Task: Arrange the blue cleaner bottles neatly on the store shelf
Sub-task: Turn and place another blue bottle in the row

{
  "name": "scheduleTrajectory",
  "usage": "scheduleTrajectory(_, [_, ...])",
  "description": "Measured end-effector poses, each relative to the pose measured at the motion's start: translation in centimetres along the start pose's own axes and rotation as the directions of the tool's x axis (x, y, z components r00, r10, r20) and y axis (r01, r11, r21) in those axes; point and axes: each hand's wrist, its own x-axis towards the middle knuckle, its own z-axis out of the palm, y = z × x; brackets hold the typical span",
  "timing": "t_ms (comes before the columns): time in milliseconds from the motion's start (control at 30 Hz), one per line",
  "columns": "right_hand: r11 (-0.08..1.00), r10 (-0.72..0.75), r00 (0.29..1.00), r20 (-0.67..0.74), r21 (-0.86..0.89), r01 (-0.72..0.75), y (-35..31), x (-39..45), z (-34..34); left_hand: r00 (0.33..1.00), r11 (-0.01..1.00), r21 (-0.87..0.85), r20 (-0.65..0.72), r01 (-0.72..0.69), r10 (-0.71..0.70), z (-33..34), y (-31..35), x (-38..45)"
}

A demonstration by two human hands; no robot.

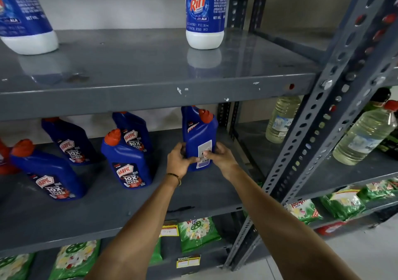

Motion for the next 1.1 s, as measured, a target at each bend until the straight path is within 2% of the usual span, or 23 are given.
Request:
scheduleTrajectory(100, [0.997,-0.052,0.994,0.096,0.061,0.047,-1.4,0.2,0.3,0.994,0.999,0.037,-0.104,-0.015,0.019,0.3,0.4,-0.3])
scheduleTrajectory(167, [0.998,-0.070,0.987,0.144,0.018,0.068,-2.4,0.1,0.9,0.981,0.996,0.083,-0.191,-0.029,0.045,0.9,1.3,-0.9])
scheduleTrajectory(267, [0.994,-0.092,0.991,0.095,-0.054,0.097,-3.2,-0.2,2.0,0.960,0.978,0.173,-0.235,-0.115,0.154,1.8,1.9,-1.8])
scheduleTrajectory(333, [0.994,-0.107,0.994,0.028,-0.010,0.108,-3.1,-0.4,1.9,0.966,0.974,0.172,-0.184,-0.150,0.182,1.6,2.0,-1.9])
scheduleTrajectory(367, [0.993,-0.120,0.993,0.016,0.024,0.119,-2.9,-0.4,1.7,0.978,0.983,0.110,-0.131,-0.147,0.161,1.2,2.0,-1.7])
scheduleTrajectory(433, [0.989,-0.119,0.992,0.033,0.098,0.115,-2.4,-0.5,0.9,0.998,0.994,-0.080,0.011,-0.068,0.070,0.0,2.0,-0.9])
scheduleTrajectory(500, [0.978,-0.102,0.992,0.079,0.193,0.085,-2.2,-0.7,0.2,0.990,0.973,-0.219,0.129,0.075,-0.047,-1.1,1.8,0.0])
scheduleTrajectory(600, [0.945,-0.046,0.982,0.181,0.325,-0.016,-2.1,-1.0,-0.6,0.913,0.895,-0.294,0.335,0.336,-0.233,-1.8,1.0,0.7])
scheduleTrajectory(667, [0.922,-0.016,0.974,0.228,0.380,-0.073,-2.0,-1.2,-1.0,0.846,0.830,-0.324,0.449,0.455,-0.288,-1.4,0.7,0.5])
scheduleTrajectory(800, [0.876,-0.011,0.959,0.284,0.466,-0.128,-1.5,-1.2,-1.3,0.815,0.801,-0.314,0.475,0.509,-0.331,-1.0,0.6,0.5])
scheduleTrajectory(900, [0.867,-0.020,0.971,0.237,0.488,-0.101,-1.7,-0.9,-1.4,0.811,0.787,-0.344,0.495,0.512,-0.311,-1.0,0.3,0.5])
scheduleTrajectory(1000, [0.921,-0.004,0.991,0.132,0.388,-0.048,-2.0,-0.4,-2.0,0.838,0.804,-0.369,0.475,0.466,-0.268,-0.4,-0.2,0.1])
scheduleTrajectory(1100, [0.960,0.001,0.996,0.089,0.277,-0.026,-1.6,-0.1,-2.5,0.905,0.845,-0.374,0.339,0.382,-0.259,0.2,-0.6,-0.2])
